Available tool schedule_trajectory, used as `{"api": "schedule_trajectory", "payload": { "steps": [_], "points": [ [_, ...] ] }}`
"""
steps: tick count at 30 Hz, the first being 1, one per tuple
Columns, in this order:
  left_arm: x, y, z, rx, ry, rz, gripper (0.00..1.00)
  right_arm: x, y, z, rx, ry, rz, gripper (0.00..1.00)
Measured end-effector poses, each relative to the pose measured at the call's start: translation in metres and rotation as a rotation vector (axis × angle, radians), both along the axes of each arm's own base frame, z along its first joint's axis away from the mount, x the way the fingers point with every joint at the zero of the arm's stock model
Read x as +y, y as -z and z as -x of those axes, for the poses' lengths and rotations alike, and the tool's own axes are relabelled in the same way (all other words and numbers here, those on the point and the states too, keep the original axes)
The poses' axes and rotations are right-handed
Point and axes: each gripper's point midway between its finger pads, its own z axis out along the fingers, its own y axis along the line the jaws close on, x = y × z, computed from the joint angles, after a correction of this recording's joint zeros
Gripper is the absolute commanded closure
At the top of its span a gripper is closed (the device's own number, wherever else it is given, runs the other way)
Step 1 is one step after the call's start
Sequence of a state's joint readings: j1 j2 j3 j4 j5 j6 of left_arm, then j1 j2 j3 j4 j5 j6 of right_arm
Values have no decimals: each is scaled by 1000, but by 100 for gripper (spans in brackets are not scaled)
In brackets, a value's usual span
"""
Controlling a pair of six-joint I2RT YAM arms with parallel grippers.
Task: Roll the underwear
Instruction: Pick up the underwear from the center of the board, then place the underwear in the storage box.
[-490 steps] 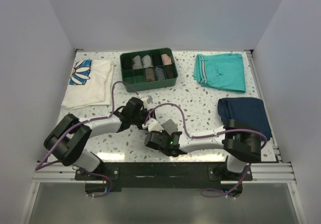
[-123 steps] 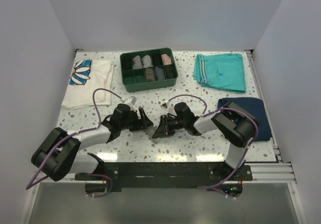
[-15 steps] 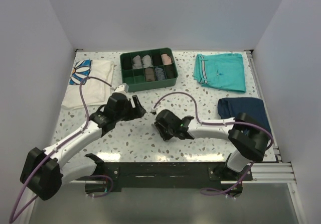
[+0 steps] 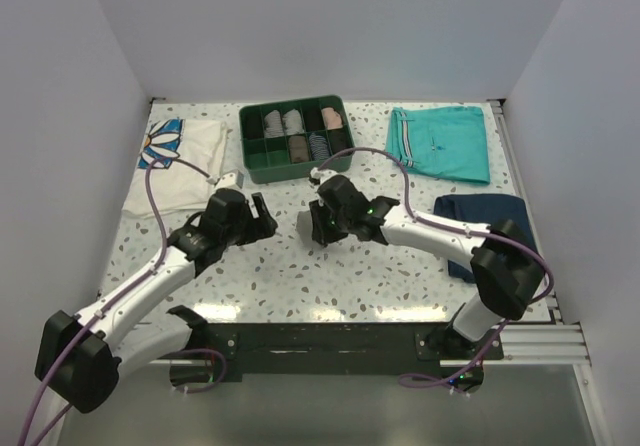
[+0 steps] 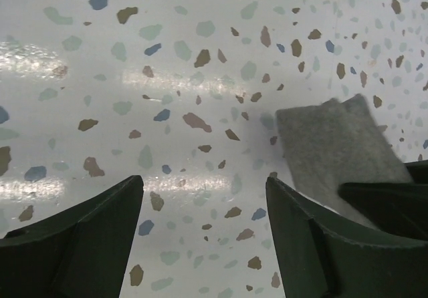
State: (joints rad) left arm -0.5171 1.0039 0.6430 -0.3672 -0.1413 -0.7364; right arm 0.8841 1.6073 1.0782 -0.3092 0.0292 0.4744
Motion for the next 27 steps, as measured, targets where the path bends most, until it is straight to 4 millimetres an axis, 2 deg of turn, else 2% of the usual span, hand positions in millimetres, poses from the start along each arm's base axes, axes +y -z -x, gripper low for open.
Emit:
{"api": "schedule_trajectory", "payload": {
  "steps": [3, 7, 11, 13, 17, 22, 24, 27],
  "points": [
    [17, 4, -2, 18, -54, -23, 21, 8, -24, -16, -19, 13, -40, 100],
    [53, 6, -7, 37, -158, -55, 18, 28, -53, -42, -59, 21, -85, 100],
    [88, 6, -12, 47, -260, -69, 18, 50, -66, -70, -80, 22, -87, 100],
    [97, 9, -12, 64, -273, -66, 17, 59, -69, -84, -86, 24, -78, 100],
    [96, 11, -10, 84, -246, -41, 11, 76, -75, -119, -115, 41, -55, 100],
    [85, 13, -6, 90, -181, -9, 8, 85, -77, -155, -150, 62, 8, 100],
    [82, 13, -5, 91, -163, 0, 0, 88, -76, -169, -171, 71, 34, 100],
    [78, 13, -4, 91, -139, 12, 0, 91, -73, -187, -206, 82, 68, 100]
  ]
}}
